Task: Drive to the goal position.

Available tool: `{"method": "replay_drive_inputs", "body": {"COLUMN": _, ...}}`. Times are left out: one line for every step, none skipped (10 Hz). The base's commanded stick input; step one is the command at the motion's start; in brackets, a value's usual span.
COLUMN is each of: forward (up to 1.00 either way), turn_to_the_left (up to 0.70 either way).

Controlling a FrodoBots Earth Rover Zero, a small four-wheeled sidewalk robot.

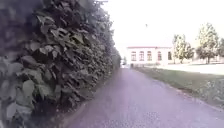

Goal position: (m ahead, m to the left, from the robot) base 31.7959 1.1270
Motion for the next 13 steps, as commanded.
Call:
{"method": "replay_drive_inputs", "body": {"forward": 0.44, "turn_to_the_left": -0.27}}
{"method": "replay_drive_inputs", "body": {"forward": 0.44, "turn_to_the_left": -0.27}}
{"method": "replay_drive_inputs", "body": {"forward": 0.44, "turn_to_the_left": -0.27}}
{"method": "replay_drive_inputs", "body": {"forward": 0.44, "turn_to_the_left": -0.27}}
{"method": "replay_drive_inputs", "body": {"forward": 0.44, "turn_to_the_left": -0.27}}
{"method": "replay_drive_inputs", "body": {"forward": 0.44, "turn_to_the_left": -0.27}}
{"method": "replay_drive_inputs", "body": {"forward": 0.44, "turn_to_the_left": -0.27}}
{"method": "replay_drive_inputs", "body": {"forward": 0.44, "turn_to_the_left": -0.27}}
{"method": "replay_drive_inputs", "body": {"forward": 0.44, "turn_to_the_left": -0.27}}
{"method": "replay_drive_inputs", "body": {"forward": 0.44, "turn_to_the_left": -0.27}}
{"method": "replay_drive_inputs", "body": {"forward": 0.44, "turn_to_the_left": -0.21}}
{"method": "replay_drive_inputs", "body": {"forward": 0.44, "turn_to_the_left": 0.00}}
{"method": "replay_drive_inputs", "body": {"forward": 0.44, "turn_to_the_left": 0.02}}
